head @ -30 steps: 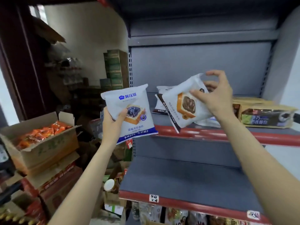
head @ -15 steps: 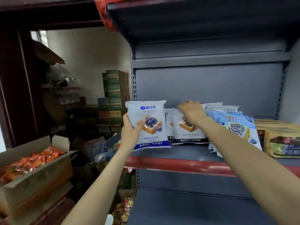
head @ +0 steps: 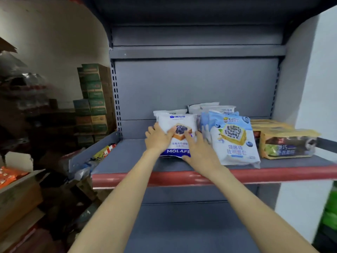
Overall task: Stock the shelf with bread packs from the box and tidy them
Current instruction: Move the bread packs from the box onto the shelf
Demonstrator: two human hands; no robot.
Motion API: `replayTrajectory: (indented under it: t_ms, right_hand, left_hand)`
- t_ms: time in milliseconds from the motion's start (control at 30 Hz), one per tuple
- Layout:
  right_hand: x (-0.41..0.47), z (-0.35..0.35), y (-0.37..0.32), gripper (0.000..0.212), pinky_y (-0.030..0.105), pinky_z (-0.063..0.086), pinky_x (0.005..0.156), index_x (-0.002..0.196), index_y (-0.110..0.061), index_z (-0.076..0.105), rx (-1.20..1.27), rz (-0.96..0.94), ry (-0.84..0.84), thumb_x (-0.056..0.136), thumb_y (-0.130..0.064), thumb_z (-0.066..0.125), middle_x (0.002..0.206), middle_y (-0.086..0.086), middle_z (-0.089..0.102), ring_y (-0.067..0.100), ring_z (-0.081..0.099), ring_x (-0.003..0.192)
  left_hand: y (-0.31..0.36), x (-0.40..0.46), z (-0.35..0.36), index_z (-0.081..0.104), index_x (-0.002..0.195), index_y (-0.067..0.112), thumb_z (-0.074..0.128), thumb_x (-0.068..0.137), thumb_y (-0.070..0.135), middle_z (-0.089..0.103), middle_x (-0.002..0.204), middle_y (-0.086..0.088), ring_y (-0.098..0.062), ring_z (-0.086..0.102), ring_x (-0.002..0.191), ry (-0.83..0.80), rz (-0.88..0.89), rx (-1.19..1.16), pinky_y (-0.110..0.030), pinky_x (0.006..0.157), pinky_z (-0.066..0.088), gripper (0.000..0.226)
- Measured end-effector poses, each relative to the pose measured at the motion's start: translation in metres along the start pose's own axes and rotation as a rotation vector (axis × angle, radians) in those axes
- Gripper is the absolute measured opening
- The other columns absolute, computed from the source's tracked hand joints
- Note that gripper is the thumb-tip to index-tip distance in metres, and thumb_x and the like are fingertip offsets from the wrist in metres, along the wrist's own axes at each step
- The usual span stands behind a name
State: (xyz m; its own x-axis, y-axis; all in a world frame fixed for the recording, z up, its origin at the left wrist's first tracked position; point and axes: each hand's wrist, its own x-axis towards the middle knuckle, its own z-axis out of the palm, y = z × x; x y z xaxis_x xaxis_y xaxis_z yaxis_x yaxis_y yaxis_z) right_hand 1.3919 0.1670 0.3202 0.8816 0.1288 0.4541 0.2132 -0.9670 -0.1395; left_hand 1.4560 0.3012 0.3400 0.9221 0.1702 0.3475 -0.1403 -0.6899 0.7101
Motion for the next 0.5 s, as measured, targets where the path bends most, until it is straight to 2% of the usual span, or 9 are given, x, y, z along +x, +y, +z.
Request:
replayTrajectory:
  t_ms: [67, 167, 267, 333, 433, 500]
  right_hand:
    - [-0.005, 0.001, 0.0, 0.069, 0.039, 0.034, 0.104, 0.145, -0.019, 0.023, 0.006, 0.011, 0.031, 0.089, -0.039, 0.058, 0.145, 0.014, 0.023, 0.032, 0.027, 0.134]
    - [-0.016, 0.002, -0.001, 0.06, 0.039, 0.036, 0.103, 0.141, -0.022, 0.034, 0.036, -0.026, 0.07, 0.089, -0.04, 0.057, 0.144, 0.011, 0.024, 0.031, 0.026, 0.134]
    - [-0.029, 0.005, -0.005, 0.051, 0.039, 0.036, 0.103, 0.136, -0.022, 0.043, 0.118, -0.056, 0.143, 0.09, -0.038, 0.056, 0.144, 0.007, 0.029, 0.028, 0.029, 0.132]
    - [-0.039, 0.008, -0.006, 0.043, 0.04, 0.036, 0.105, 0.131, -0.02, 0.051, 0.197, -0.087, 0.251, 0.089, -0.032, 0.057, 0.142, 0.007, 0.036, 0.028, 0.034, 0.13]
    - [-0.07, 0.012, -0.006, 0.032, 0.035, 0.036, 0.103, 0.12, -0.016, 0.06, 0.409, -0.142, 0.387, 0.089, -0.022, 0.057, 0.136, 0.005, 0.047, 0.025, 0.043, 0.125]
    - [-0.102, 0.016, -0.005, 0.03, 0.029, 0.036, 0.101, 0.117, -0.016, 0.061, 0.485, -0.172, 0.427, 0.089, -0.02, 0.053, 0.129, 0.001, 0.053, 0.02, 0.047, 0.118]
  left_hand:
    - [0.0, -0.006, -0.006, 0.014, 0.149, 0.009, 0.056, 0.086, 0.055, 0.025, 0.147, -0.016, -0.035, 0.025, 0.135, 0.005, 0.011, -0.028, -0.044, 0.107, 0.027, 0.089]
    - [-0.01, -0.023, -0.015, 0.009, 0.15, 0.01, 0.06, 0.087, 0.047, 0.019, 0.152, -0.015, -0.034, 0.021, 0.139, 0.066, 0.039, -0.046, -0.044, 0.109, 0.025, 0.09]
    - [-0.02, -0.041, -0.023, 0.014, 0.151, 0.011, 0.056, 0.091, 0.041, 0.019, 0.154, -0.013, -0.033, 0.021, 0.141, 0.118, 0.045, -0.055, -0.043, 0.11, 0.025, 0.08]
    - [-0.023, -0.057, -0.028, 0.025, 0.148, 0.015, 0.055, 0.092, 0.037, 0.029, 0.151, -0.009, -0.028, 0.03, 0.137, 0.161, 0.108, -0.074, -0.041, 0.108, 0.03, 0.067]
    - [-0.025, -0.096, -0.031, 0.051, 0.127, 0.023, 0.054, 0.093, 0.03, 0.058, 0.125, 0.005, -0.016, 0.051, 0.12, 0.223, 0.25, -0.135, -0.034, 0.098, 0.041, 0.036]
    - [-0.028, -0.129, -0.031, 0.059, 0.11, 0.028, 0.051, 0.092, 0.034, 0.067, 0.101, 0.014, -0.009, 0.06, 0.103, 0.225, 0.292, -0.184, -0.032, 0.089, 0.045, 0.02]
